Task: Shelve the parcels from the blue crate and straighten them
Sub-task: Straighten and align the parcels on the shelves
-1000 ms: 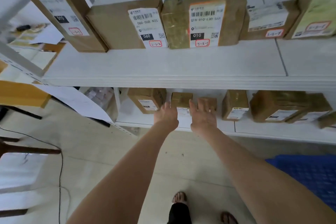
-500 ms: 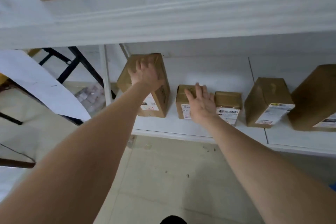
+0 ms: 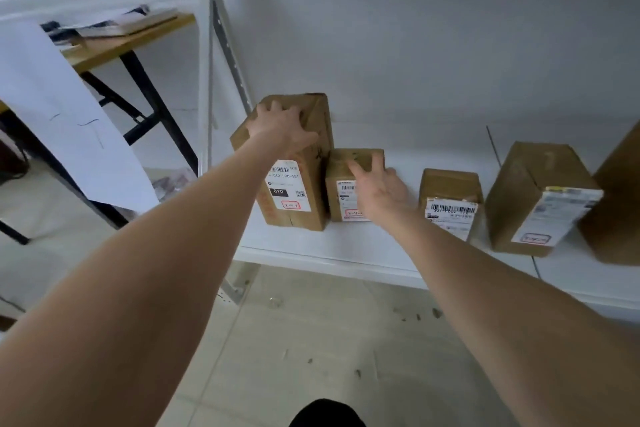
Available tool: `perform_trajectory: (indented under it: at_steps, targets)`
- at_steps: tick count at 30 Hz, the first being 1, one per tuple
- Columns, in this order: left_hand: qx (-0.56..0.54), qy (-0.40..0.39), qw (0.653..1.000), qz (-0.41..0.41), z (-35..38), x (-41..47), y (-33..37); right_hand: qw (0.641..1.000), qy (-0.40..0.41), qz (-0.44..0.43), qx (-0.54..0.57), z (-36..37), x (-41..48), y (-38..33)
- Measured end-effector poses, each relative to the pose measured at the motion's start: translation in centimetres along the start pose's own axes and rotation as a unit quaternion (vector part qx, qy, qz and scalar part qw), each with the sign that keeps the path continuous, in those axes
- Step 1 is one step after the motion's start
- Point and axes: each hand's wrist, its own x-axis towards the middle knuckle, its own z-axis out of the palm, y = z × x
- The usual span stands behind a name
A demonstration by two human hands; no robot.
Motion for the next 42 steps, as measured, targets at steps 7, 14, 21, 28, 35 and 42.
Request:
perform_trajectory:
  at_steps: [7,14,21,28,35,42]
  targets:
    - [0.033,0.076,0.996,0.026,0.1,-2.4,3.1,0.992,0.104,-0.041,-0.062,-1.7,-1.2,2.3]
    - [-0.002,-0.037,0.989,0.141,4.7,-5.6,10.2,0.993,0.02,0.09,-0.077,-2.6,-4.4,10.5]
    - [0.023,-0.081,0.988,0.131,6.8,-6.1,9.1,0.998,0.056,0.026,-0.015,-0.3,-3.6,9.2]
    - [0.03,-0.086,0.987,0.13,6.7,-6.3,9.1,0.999,-0.033,-0.003,-0.016,-0.4,-2.7,9.2]
    - [0.023,-0.098,0.988,0.115,6.9,-6.1,9.7,0.997,-0.04,-0.002,0.067,0.3,-3.0,9.4]
    - [0.027,-0.052,0.99,0.126,5.9,-6.4,11.1,0.993,0.112,-0.021,-0.017,-2.6,-4.3,10.5]
